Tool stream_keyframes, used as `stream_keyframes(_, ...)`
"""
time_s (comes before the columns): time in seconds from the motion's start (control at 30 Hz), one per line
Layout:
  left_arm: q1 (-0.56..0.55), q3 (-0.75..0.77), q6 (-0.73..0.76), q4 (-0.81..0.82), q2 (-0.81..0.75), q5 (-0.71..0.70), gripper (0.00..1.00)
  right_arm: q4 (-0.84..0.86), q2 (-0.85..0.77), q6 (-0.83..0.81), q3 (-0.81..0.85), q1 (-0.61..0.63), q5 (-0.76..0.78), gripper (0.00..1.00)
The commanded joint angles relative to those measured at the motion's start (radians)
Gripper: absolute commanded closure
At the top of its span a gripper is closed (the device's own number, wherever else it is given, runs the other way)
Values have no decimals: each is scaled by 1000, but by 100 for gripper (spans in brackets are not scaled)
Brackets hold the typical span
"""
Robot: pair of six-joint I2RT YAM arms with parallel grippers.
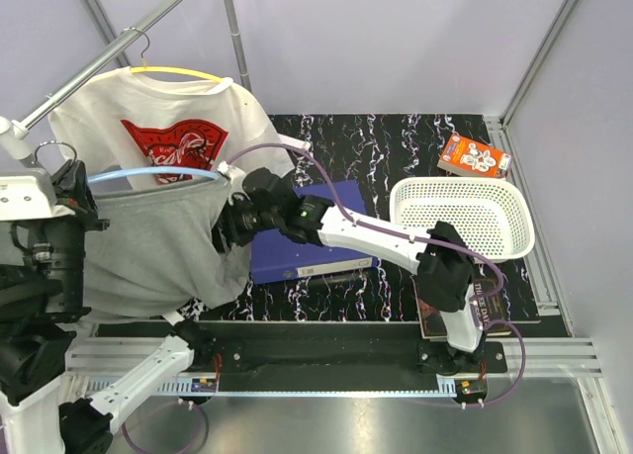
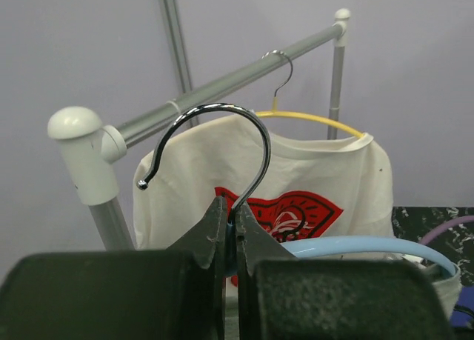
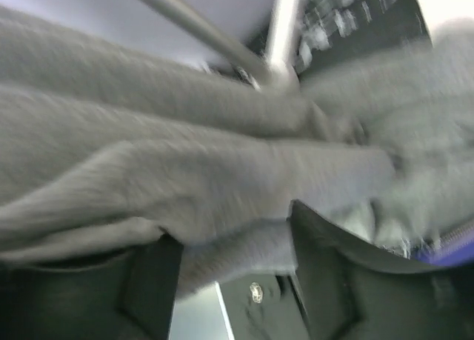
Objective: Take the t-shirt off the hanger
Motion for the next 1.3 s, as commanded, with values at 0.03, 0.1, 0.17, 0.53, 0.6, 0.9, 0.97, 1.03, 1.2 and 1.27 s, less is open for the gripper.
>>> stream_keyframes(0.03, -5, -75, 46, 121, -42, -133, 100, -106, -198, -112, -180, -12, 45, 14)
stream_keyframes(0.1, -5, -92, 54, 142, -52, -156, 100, -109, -254, -178, -264, -25, 71, 3)
stream_keyframes(0.17, -5, -106, 63, 150, -63, -168, 100, -114, -336, -222, -306, -31, 97, 0)
stream_keyframes(0.53, -6, -109, 37, 155, -66, -156, 100, 13, -412, -361, -247, -80, -21, 0)
stream_keyframes(0.6, -5, -103, 32, 150, -63, -151, 100, 27, -380, -370, -184, -83, -47, 0)
stream_keyframes(0.9, -5, -75, 29, 138, -52, -145, 100, 240, -280, -346, -136, -83, -31, 10)
stream_keyframes(0.97, -5, -75, 28, 136, -49, -147, 100, 257, -257, -329, -127, -83, -41, 16)
stream_keyframes(1.03, -5, -74, 20, 129, -46, -141, 100, 279, -242, -318, -116, -81, -45, 19)
stream_keyframes(1.2, -5, -65, 14, 122, -45, -150, 100, 349, -197, -244, -96, -81, -68, 53)
stream_keyframes(1.27, -5, -66, 5, 124, -46, -144, 100, 354, -170, -212, -73, -81, -74, 64)
